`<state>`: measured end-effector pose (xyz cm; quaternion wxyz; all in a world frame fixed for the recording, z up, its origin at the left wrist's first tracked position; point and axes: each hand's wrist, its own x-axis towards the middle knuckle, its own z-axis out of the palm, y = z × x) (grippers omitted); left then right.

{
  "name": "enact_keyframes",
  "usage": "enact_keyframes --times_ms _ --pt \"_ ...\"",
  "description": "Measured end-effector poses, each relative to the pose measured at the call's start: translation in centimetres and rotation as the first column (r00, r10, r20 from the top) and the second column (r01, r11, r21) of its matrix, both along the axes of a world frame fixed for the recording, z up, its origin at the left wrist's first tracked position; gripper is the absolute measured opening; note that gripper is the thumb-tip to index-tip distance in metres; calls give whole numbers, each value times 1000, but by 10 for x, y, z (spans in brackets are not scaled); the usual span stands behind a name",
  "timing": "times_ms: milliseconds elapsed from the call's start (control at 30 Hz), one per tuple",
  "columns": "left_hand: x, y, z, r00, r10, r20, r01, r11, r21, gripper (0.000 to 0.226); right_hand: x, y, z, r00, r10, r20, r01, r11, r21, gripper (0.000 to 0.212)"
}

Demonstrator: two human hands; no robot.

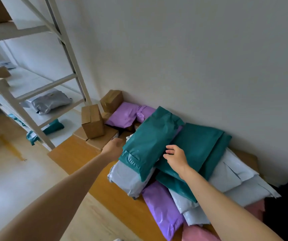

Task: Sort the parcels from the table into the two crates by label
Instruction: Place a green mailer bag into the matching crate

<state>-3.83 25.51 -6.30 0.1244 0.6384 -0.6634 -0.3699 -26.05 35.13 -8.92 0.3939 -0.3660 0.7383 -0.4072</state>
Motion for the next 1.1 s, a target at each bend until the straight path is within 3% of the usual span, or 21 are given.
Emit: enact_keyframes --times_ms 100,233,400,567,800,1100 --pt "-4 -36 -7 994 -107 3 107 994 -33 14 10 -11 0 995 -100 -21 100 995 0 37" --pt "-8 -74 -19 971 -240 -22 241 970 31 38 26 -18 -1 976 -219 -7 219 974 53 42" --pt "-17 -97 -29 926 -370 -73 376 921 100 36 46 -19 -11 946 -320 39 313 940 135 58" --pt "-25 -106 -42 898 -427 -107 440 879 183 38 61 -29 -15 896 -426 123 408 901 149 53" --pt "-32 -124 -57 918 -325 -226 380 882 277 39 67 -44 -18 843 -510 170 503 860 84 30" --pt "-25 -110 -47 910 -212 -357 343 869 357 38 76 -28 -7 825 -526 206 536 844 8 29"
